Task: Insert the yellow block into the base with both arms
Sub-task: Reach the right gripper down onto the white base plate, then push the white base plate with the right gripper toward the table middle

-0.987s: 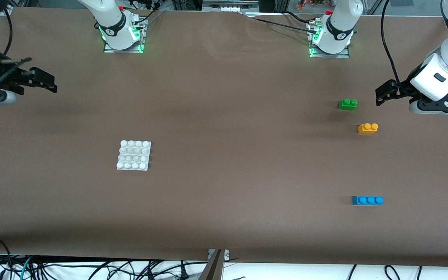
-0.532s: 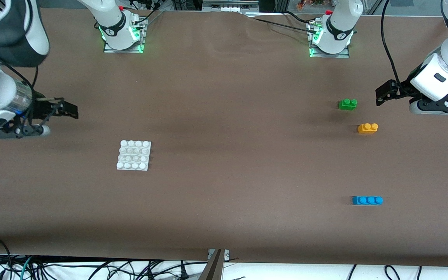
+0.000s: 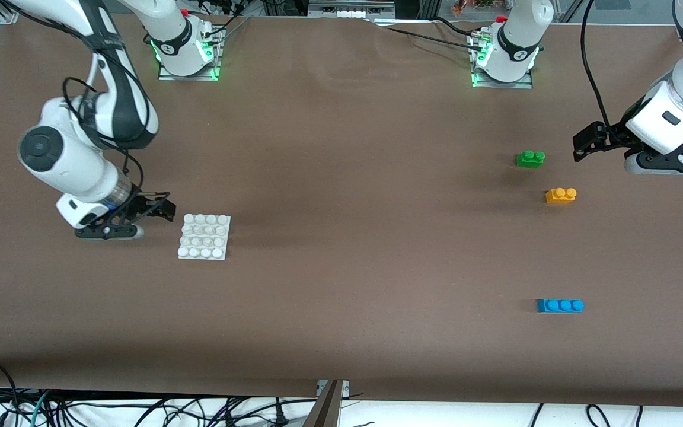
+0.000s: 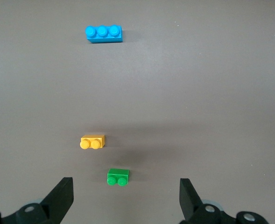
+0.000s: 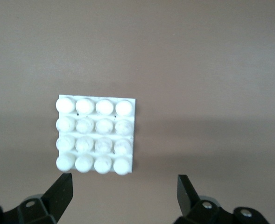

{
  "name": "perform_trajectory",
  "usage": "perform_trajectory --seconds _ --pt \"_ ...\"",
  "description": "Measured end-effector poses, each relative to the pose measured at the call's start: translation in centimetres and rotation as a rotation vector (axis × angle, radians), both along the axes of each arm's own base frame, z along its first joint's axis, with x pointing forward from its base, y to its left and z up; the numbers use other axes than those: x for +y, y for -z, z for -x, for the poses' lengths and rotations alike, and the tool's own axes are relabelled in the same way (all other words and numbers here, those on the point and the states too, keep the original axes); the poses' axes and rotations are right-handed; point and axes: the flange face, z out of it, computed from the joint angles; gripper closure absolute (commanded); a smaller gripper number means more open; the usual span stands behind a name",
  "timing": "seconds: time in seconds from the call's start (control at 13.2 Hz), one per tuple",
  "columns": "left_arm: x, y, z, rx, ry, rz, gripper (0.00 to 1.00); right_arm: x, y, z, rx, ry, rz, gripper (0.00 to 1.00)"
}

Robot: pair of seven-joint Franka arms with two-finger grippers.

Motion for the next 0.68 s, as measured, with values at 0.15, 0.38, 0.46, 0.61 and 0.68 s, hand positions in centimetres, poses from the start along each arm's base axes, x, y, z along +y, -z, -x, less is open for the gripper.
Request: perform_trajectory --seconds 0.15,0.38,0.46,0.61,0.68 --pt "0.0 0.0 0.0 0.0 0.0 0.0 0.0 0.3 2.8 -0.2 -0.01 0.025 -0.001 0.01" --pt "0.0 0.0 0.0 -0.001 0.0 0.0 0.0 0.7 7.3 -0.6 -0.03 0.028 -0.002 0.02" --pt "0.0 0.0 0.0 -0.001 0.0 0.0 0.0 1.0 8.7 -0.6 -0.034 0.026 -0.003 0.02" --pt "0.0 0.0 0.0 0.0 0.0 0.0 0.0 1.3 10.6 -0.5 -0.033 0.03 -0.004 0.02" --pt "0.0 0.0 0.0 -0.001 0.0 0.0 0.0 1.3 11.0 -0.5 -0.031 0.031 -0.003 0.02"
